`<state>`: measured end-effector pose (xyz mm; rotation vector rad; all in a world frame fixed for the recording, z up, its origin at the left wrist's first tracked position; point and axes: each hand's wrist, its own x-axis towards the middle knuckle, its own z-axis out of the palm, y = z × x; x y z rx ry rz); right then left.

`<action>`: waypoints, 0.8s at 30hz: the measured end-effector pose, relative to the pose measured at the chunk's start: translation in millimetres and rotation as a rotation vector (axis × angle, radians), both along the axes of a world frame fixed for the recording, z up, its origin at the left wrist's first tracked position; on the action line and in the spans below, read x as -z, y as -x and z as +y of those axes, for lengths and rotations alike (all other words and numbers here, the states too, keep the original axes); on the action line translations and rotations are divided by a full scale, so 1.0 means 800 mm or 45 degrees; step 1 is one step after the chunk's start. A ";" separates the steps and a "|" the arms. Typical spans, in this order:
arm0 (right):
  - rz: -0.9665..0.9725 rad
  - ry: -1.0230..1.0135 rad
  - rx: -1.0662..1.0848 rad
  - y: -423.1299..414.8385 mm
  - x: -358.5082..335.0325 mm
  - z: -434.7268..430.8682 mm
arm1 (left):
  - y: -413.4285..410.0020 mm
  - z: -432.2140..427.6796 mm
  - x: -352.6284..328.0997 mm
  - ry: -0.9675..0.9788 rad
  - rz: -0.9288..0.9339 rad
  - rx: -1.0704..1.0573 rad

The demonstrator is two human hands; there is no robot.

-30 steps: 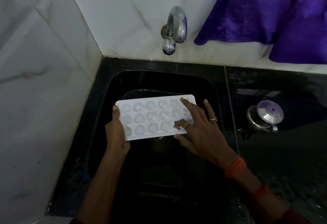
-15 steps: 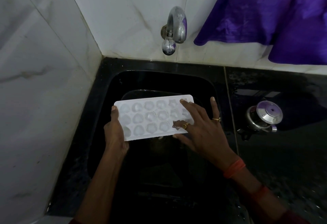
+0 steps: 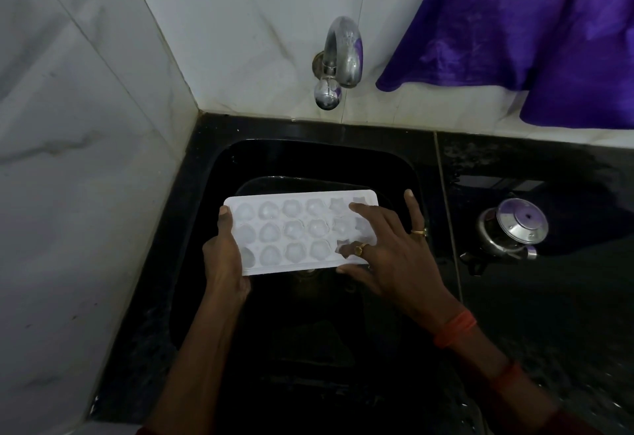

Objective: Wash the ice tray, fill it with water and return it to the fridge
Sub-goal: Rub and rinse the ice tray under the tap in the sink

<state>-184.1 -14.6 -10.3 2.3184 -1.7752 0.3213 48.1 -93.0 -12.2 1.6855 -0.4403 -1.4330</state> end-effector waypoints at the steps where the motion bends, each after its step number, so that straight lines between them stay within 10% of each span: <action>1: -0.023 0.010 0.001 0.000 0.000 0.000 | 0.000 0.000 0.001 0.000 0.000 0.002; 24: -0.238 -0.157 0.115 0.000 -0.012 -0.004 | 0.004 0.004 0.002 -0.039 0.046 -0.020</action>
